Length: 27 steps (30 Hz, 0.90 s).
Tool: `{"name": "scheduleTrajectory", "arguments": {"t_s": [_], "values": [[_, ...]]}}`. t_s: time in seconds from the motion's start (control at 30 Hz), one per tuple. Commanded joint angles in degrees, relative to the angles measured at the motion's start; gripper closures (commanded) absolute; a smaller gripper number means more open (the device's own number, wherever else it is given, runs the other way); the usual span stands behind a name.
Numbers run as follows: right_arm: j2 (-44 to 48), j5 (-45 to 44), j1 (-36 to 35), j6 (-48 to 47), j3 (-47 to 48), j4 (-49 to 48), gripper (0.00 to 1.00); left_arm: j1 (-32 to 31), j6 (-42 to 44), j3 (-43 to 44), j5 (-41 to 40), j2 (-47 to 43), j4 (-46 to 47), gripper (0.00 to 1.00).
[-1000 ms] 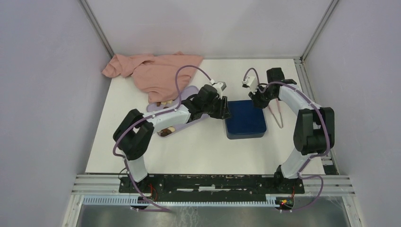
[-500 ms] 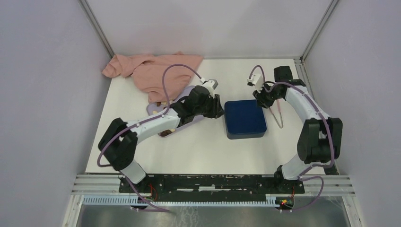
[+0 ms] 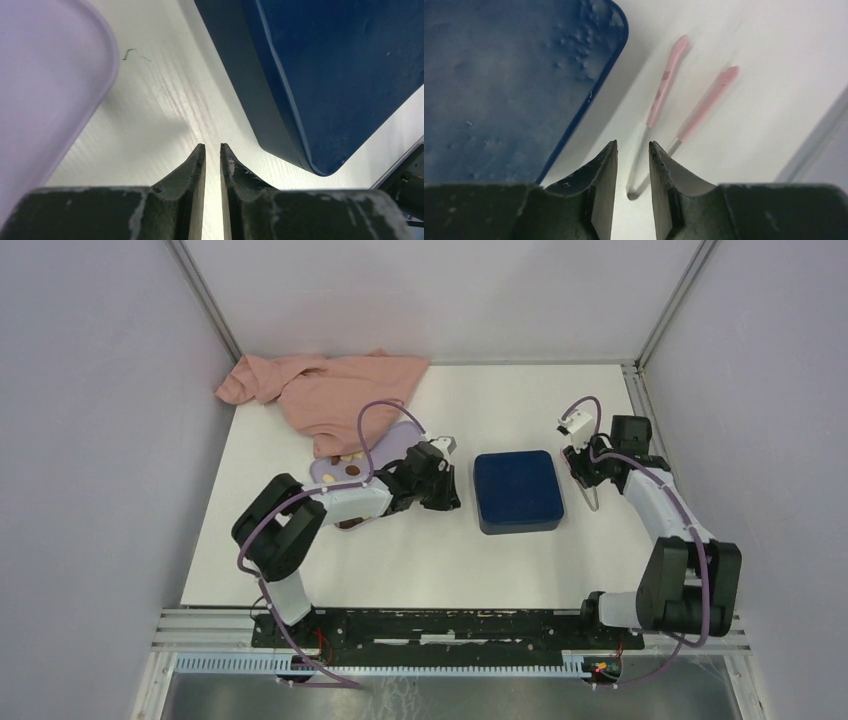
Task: Pack the chocolate
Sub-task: Adjust the packing box at the center of the board.
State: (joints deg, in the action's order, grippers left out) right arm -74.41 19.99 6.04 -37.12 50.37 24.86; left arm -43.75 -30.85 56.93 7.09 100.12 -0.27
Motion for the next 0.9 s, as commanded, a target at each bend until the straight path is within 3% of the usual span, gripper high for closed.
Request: {"name": "scheduleTrajectory", "arguments": {"t_s": [0.0, 0.4, 0.53, 0.7, 0.87], "values": [[-7.17, 3.79, -0.29, 4.13, 1.63, -3.66, 0.67, -1.65, -3.08, 1.86, 3.68, 2.17, 6.30, 0.77], [-21.81, 20.09, -5.73, 3.10, 13.90, 4.85, 0.71, -8.36, -6.37, 1.26, 4.08, 3.85, 12.82, 0.77], [-26.28, 15.80, -7.69, 4.73, 22.04, 8.28, 0.70, -10.52, -7.79, 0.86, 3.12, 3.47, 16.08, 0.77], [-20.60, 5.61, -4.29, 3.64, 25.70, 5.71, 0.67, -11.22, -5.99, -2.69, -0.39, -2.90, 12.53, 0.77], [-9.70, 8.92, -3.14, -8.33, 26.08, 11.28, 0.63, -11.33, 0.78, -10.01, -8.79, -20.80, 3.17, 0.76]]}}
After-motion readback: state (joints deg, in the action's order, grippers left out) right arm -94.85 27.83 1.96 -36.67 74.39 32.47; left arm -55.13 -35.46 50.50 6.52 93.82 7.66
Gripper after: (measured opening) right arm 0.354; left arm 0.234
